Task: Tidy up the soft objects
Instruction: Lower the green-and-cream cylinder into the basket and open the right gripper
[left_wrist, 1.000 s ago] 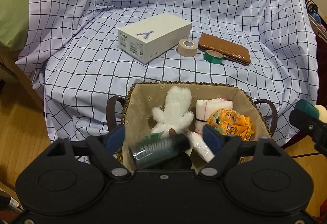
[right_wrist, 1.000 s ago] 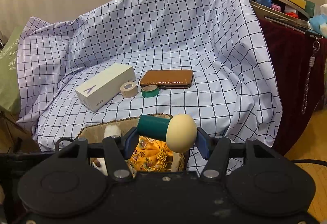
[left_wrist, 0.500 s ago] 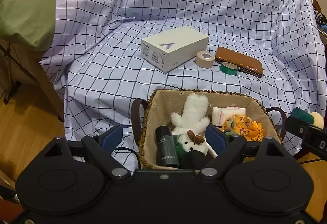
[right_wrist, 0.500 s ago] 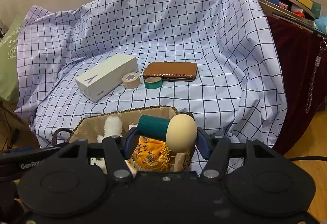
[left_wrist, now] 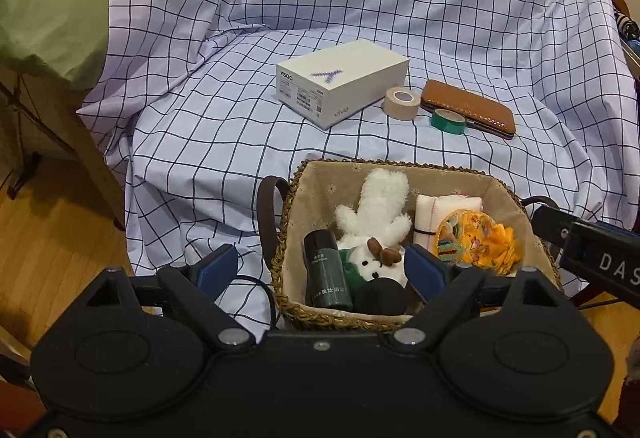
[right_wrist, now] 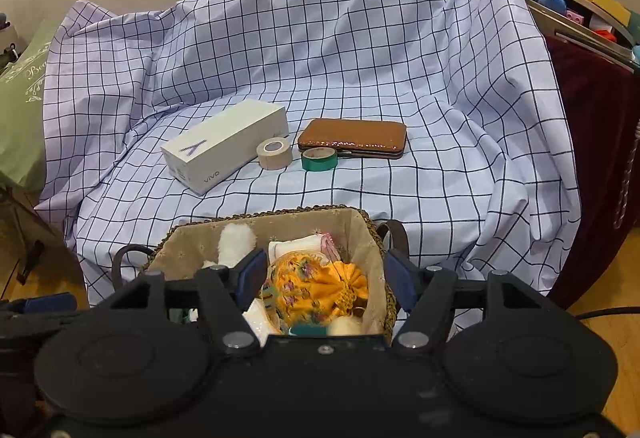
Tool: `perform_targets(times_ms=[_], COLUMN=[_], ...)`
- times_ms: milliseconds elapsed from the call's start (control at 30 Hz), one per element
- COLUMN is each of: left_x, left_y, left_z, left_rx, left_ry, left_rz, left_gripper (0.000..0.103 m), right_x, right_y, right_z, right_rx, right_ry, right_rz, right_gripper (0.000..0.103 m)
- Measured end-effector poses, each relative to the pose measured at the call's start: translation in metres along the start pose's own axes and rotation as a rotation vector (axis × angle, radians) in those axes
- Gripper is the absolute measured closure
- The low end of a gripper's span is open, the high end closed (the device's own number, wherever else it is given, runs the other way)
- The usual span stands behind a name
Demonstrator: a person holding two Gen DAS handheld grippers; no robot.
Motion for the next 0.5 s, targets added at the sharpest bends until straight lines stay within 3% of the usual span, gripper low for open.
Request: perform_targets(times_ms=[500], left_x=[-0.003], left_y=[-0.004], left_z=[-0.003], left_rx=[0.030], left_ry=[-0.005], left_rz=[0.003], left_gripper=[0.012], right_x=[-0.011], right_y=[-0.006], right_z=[-0.008], right_rx=[-0.044], right_ry=[0.021], right_rz=[-0.031], right_gripper=[0.026])
Point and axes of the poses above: each gripper's, at about its wrist camera, not at the fingertips, and x roughly the way its jaws point, y to its left, z to its top, the point moved 5 cm from there along x, roughly the way its jaws point, and after that the axes turned 7 degrees about -x, right-handed, at the moved point
